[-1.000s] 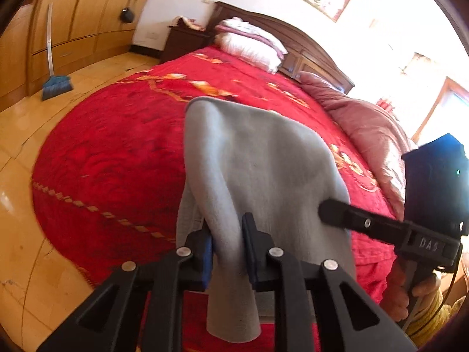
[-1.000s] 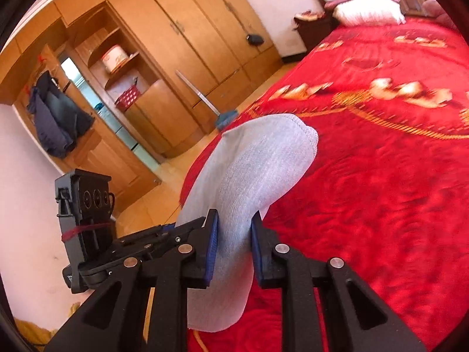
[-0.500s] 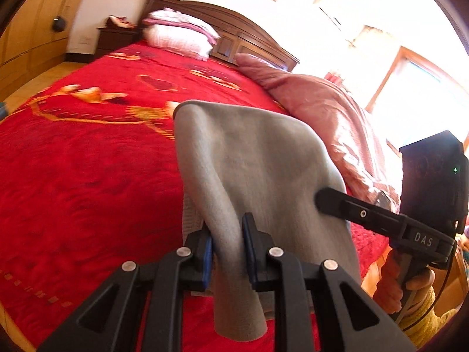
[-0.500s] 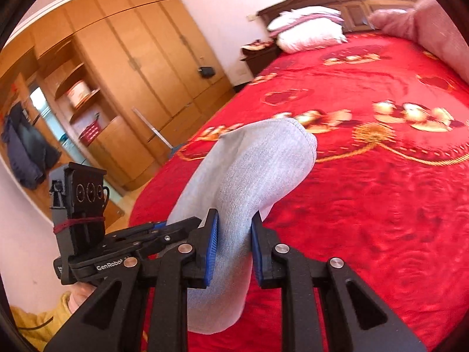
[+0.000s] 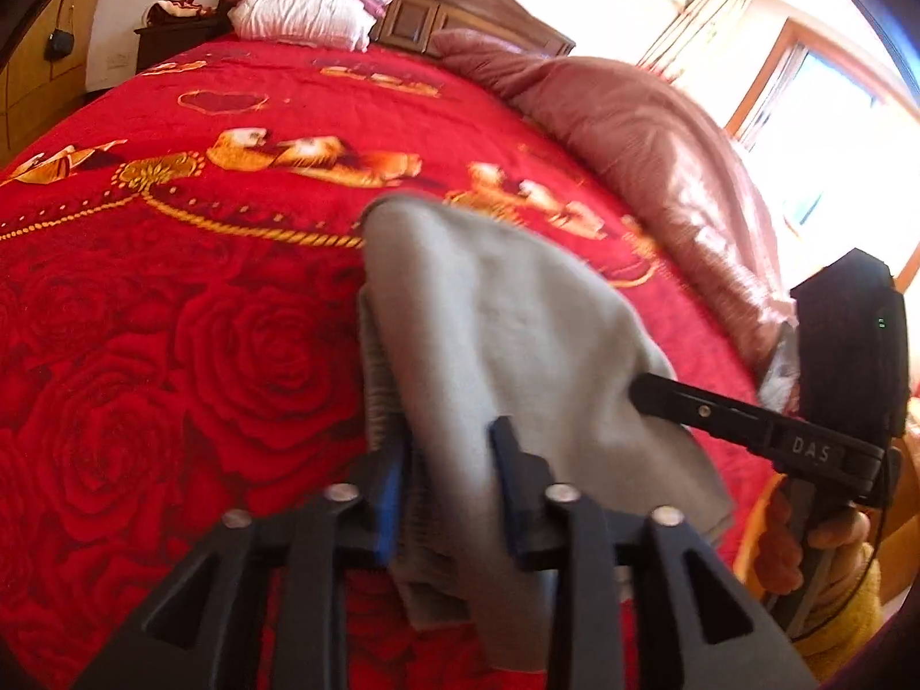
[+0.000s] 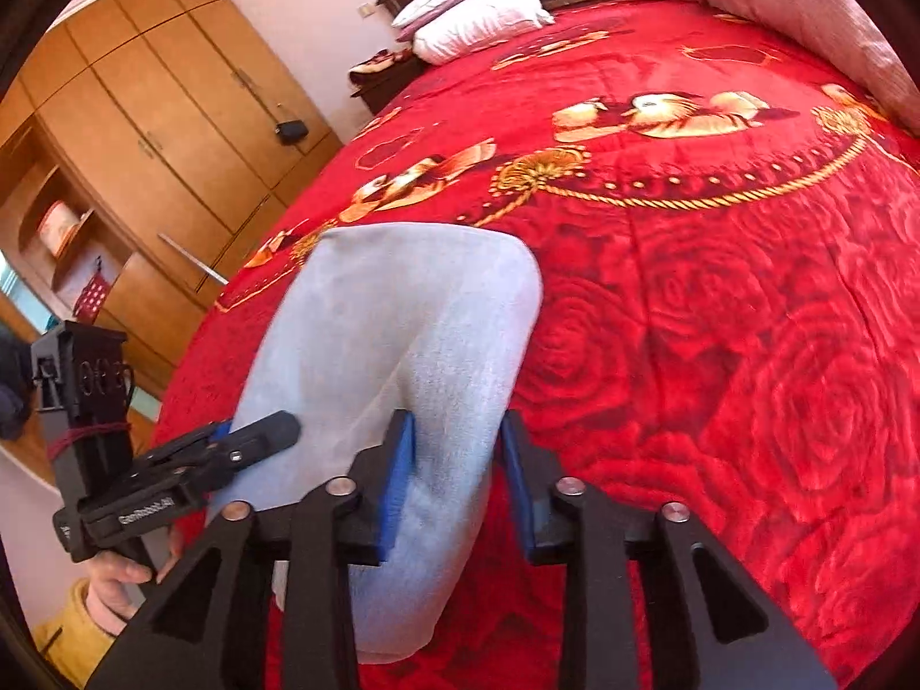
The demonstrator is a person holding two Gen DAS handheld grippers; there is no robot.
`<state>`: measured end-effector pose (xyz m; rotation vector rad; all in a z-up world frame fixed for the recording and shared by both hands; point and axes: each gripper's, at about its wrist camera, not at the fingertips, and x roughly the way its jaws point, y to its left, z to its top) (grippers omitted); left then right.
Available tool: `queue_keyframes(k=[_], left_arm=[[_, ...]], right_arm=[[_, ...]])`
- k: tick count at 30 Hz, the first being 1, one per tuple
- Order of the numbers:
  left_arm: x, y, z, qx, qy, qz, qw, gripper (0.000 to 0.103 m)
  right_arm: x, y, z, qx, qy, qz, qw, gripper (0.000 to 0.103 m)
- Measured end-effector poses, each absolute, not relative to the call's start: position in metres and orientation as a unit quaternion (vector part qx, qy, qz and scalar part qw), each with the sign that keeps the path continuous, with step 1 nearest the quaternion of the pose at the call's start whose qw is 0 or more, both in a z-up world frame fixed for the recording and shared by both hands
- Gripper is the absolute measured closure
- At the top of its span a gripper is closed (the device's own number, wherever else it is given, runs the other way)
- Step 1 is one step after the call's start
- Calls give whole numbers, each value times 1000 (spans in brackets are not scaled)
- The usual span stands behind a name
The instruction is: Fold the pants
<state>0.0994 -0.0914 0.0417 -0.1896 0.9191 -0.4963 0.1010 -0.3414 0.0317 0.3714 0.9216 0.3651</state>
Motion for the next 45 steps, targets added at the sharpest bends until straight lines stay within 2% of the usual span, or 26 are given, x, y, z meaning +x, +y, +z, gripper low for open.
queue_keyframes(k=[1,3,6,11,14,16,19,22,25,33,35,36,38,39,41,42,43,45], left_arm=[[98,-90,39,-89,438,-233,864,56],[96,-86,37,-93,440,-232,863,55],[86,-80,50,-101,438,-223,865,57],[57,-84,95,-88,376,-252,887,61],[52,-101,103,-82,377,-283,878,71],[52,-113,94,-63,394,-283,872,83],[51,-113,71,-45,427,-246,869,86],[52,-91,45,-73,455,-219,860,100],[54,-76,38,-110,461,-231,850,101],[41,-86,44,-64,445,-223,865,101],[33,-85,46,-59,443,-222,866,101],[30,-86,48,-56,442,-222,867,100],[19,-86,52,-43,436,-221,872,95],[13,-87,53,-37,433,-221,873,87],[1,-88,57,-26,427,-218,877,65],[-5,-88,57,-20,425,-211,880,46],[-9,-89,56,-13,424,-202,883,34],[-17,-89,51,-4,422,-181,888,27]], right_arm=[[99,-342,33,176,439,169,864,69],[91,-342,43,164,430,154,874,69],[70,-339,66,125,394,134,901,69],[47,-321,84,118,374,164,905,69],[37,-308,73,107,393,174,896,71],[30,-302,61,90,410,165,892,71],[17,-299,37,53,443,135,885,71],[9,-309,27,69,440,136,885,71],[9,-312,28,82,442,132,883,71],[-3,-309,38,78,437,110,889,68],[-9,-309,41,75,437,100,891,64],[-12,-309,43,70,437,94,892,58],[-17,-308,46,61,434,87,895,48],[-20,-307,48,55,431,84,897,42],[-25,-306,51,43,425,73,901,37],[-26,-306,52,38,423,67,903,35],[-27,-305,52,33,423,61,903,34],[-27,-304,50,26,428,52,902,32]])
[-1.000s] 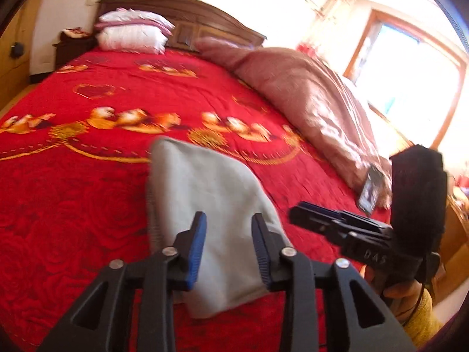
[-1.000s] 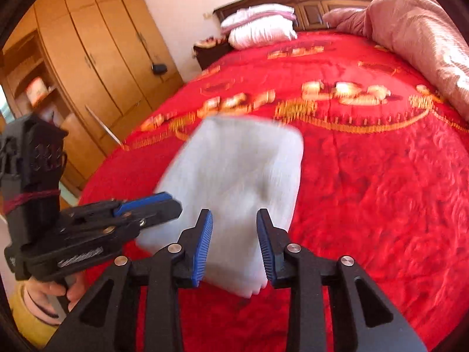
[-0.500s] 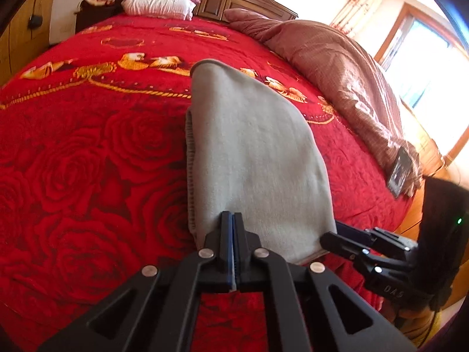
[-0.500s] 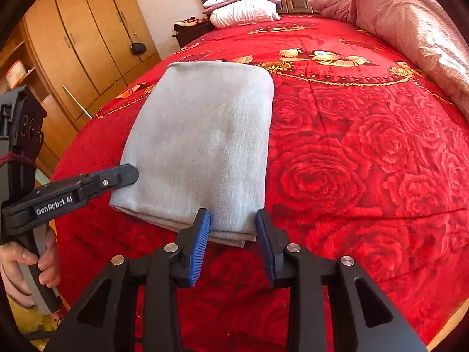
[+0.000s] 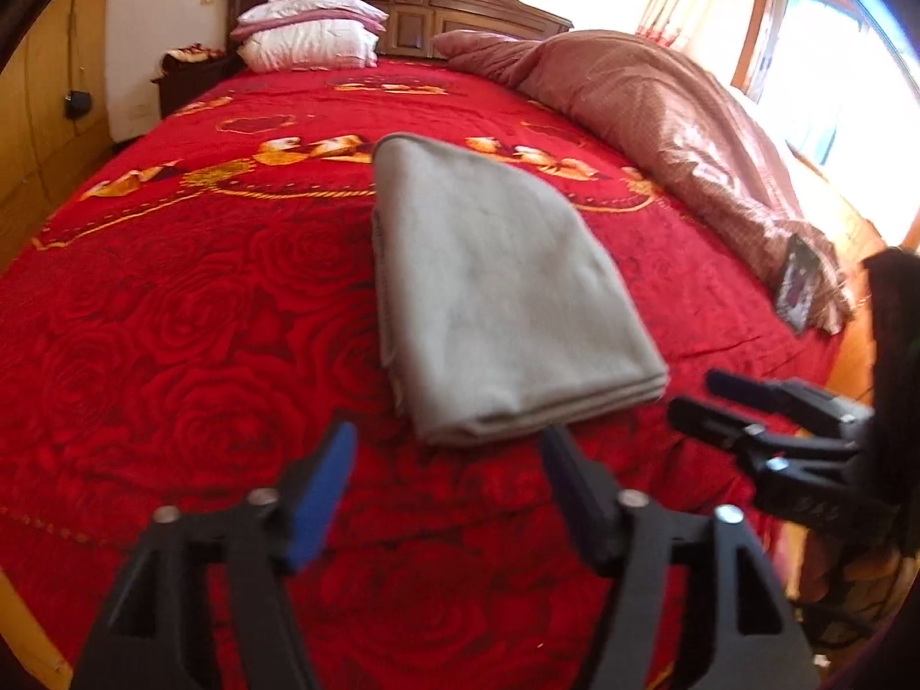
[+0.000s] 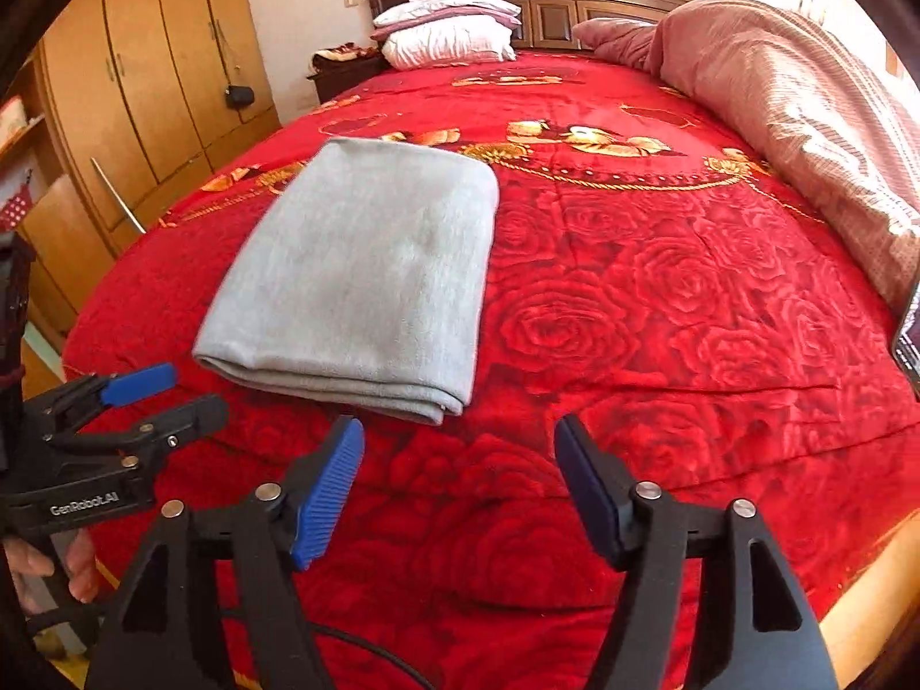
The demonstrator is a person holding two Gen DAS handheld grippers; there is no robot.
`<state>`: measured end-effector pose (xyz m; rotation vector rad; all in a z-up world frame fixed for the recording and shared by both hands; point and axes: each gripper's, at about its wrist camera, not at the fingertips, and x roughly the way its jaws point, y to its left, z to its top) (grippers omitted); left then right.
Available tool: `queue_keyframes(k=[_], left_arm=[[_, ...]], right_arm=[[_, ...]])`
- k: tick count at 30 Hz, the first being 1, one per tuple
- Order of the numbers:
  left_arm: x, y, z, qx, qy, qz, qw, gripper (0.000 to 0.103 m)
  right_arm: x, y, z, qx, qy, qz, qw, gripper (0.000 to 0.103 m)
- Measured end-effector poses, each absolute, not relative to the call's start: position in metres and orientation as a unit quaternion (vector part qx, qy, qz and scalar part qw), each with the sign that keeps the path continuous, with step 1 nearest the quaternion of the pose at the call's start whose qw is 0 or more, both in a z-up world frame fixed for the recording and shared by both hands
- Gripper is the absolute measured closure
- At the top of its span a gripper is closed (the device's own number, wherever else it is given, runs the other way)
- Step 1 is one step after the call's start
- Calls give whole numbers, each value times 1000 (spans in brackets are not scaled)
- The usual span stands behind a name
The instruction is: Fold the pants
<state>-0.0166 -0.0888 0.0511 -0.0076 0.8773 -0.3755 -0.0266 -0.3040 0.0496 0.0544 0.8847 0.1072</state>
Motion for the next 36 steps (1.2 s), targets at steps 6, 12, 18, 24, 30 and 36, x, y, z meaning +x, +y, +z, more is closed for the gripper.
queue_keyframes(k=[6,12,18,24,30,36], left_arm=[[-8,-87,24,-15,467,-147,872,22],[-2,-96,15,-4,461,-131,878,7],[-3,-109,6,22,455,-117,882,0],[-3,-109,4,27,452,-115,884,0],[-2,-111,4,30,454,-112,883,0],[-1,-111,3,30,456,-111,882,0]], right_arm=[[-16,-306,19,12,464,22,886,28],[-13,-307,11,21,457,22,889,20],[-13,-303,9,14,454,14,891,18],[-12,-302,7,13,453,14,891,16],[-11,-302,7,13,453,14,891,16],[-11,-302,7,13,453,14,891,16]])
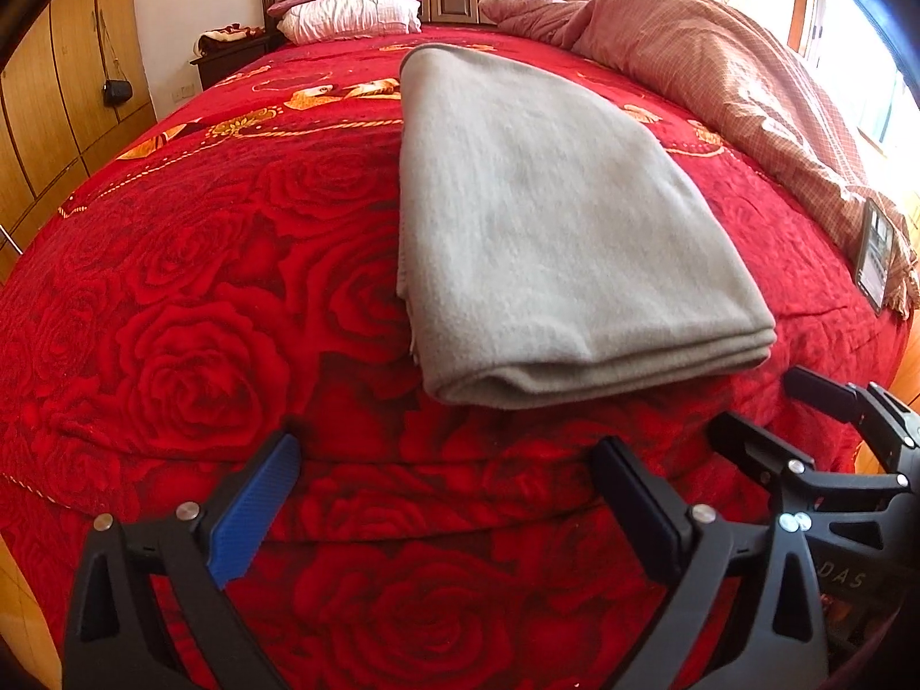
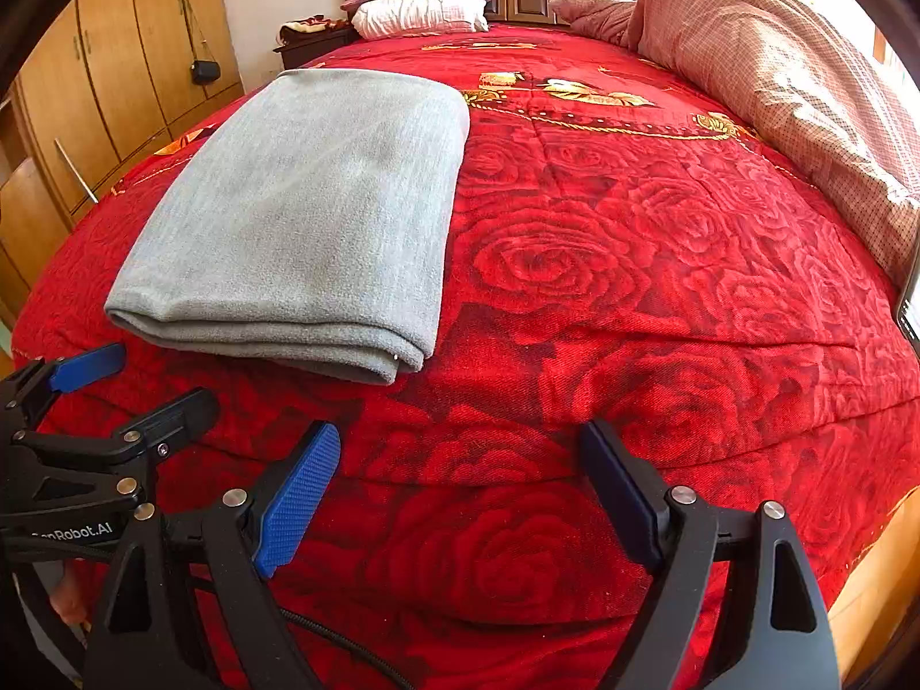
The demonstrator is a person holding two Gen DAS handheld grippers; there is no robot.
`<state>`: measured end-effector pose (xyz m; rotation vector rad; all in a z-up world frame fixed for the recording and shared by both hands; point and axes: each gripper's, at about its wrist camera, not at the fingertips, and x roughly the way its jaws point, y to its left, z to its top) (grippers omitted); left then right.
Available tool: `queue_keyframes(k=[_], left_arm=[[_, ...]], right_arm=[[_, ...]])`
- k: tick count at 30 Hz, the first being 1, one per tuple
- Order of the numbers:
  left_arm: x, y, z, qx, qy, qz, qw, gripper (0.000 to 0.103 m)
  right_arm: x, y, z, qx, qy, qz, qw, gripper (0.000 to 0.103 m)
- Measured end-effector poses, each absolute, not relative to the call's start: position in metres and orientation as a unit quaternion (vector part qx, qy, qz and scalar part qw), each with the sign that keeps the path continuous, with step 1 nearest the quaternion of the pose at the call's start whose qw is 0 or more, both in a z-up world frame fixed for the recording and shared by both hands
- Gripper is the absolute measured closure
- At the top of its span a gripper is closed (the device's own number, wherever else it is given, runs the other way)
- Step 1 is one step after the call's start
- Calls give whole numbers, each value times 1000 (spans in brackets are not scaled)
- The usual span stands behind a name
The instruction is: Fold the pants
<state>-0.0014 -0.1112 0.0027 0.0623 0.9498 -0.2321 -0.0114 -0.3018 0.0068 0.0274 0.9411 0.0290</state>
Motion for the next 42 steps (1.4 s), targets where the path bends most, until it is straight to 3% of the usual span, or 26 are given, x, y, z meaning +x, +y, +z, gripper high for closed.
queue_keyframes(k=[42], left_arm=[[-3,-111,3,29,451,-109,886,0]], right_arm=[[-11,-302,6,14,453,14,891,15]])
